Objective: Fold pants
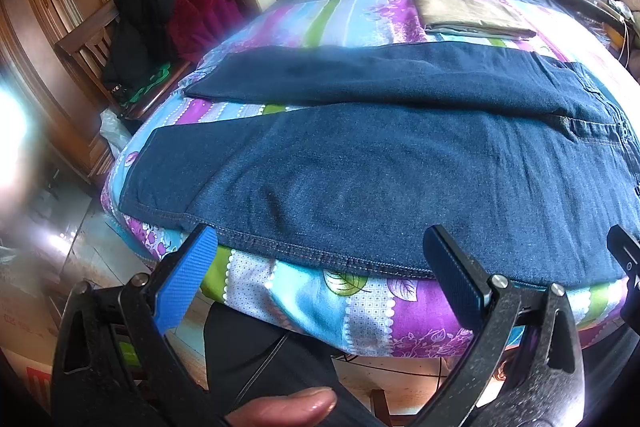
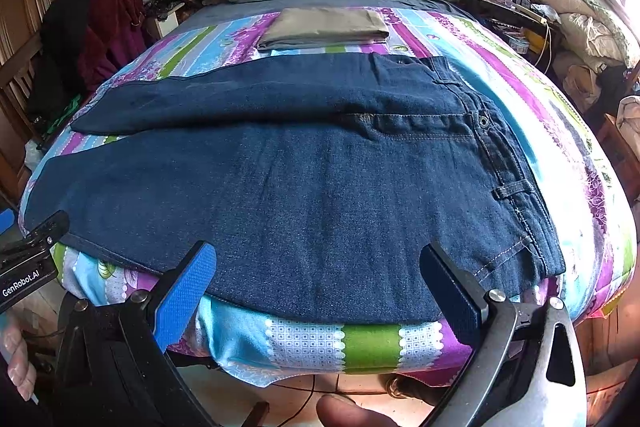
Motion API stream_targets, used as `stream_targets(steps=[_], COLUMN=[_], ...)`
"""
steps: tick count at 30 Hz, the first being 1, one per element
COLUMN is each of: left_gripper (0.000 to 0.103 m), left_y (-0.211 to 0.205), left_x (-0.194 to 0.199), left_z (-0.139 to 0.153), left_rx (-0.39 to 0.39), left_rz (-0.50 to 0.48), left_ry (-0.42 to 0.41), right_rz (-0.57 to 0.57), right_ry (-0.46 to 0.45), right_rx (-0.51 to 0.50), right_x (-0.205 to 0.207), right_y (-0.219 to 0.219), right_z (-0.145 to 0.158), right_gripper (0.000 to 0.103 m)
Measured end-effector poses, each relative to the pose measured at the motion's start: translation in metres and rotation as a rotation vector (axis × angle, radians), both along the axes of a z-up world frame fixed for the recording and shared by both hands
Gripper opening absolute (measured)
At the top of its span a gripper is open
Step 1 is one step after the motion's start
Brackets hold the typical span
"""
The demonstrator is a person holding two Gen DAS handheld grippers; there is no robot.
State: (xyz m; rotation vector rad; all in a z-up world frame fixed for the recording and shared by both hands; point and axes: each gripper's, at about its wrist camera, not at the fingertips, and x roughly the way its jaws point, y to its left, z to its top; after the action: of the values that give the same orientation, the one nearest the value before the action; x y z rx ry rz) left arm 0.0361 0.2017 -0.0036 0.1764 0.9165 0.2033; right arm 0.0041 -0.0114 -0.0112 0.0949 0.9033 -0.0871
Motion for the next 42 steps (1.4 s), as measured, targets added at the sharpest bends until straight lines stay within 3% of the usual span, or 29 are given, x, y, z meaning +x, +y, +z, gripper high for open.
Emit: stream_targets(steps=[20,24,29,34,39,42], left_gripper=[0.103,0.103,0.103,0.103,0.103,0.103], left_y=[-0.003,0.008,0.032,0.044,0.052,0.05], left_x=[0.0,0.016,0.057,0.08,0.073,0.069], left_z=[-0.005,-0.02,-0.065,-0.1,-0.107,-0.107], left_rx=[0.033,-0.042,-0.071,-0.127,-0.229,-0.231], left_rz=[-0.005,-0.033,-0.066,-0.095,-0.072,-0.073], left_ry=[0.011,0.043,0.089,0.222,0.191,0.168], right_rz=[-0.026,-0.092,-0.121,-0.147,-0.103,-0.103], right_ry=[0.05,0.086,0.163,0.125,0.089,0.107], right_rx=[0.022,0.026,-0.179,-0.088,-0.095,-0.09], right_x=[0.007,0.029,0.067,0.064,0.059,0.059], right_y=[-0.009,-0.03,-0.042,-0.058,-0.059,-0.058], right_z=[-0.011,-0.03,-0.076,-0.091,-0.094,-0.094], right_gripper=[0.103,0.103,0.103,0.103,0.103,0.103])
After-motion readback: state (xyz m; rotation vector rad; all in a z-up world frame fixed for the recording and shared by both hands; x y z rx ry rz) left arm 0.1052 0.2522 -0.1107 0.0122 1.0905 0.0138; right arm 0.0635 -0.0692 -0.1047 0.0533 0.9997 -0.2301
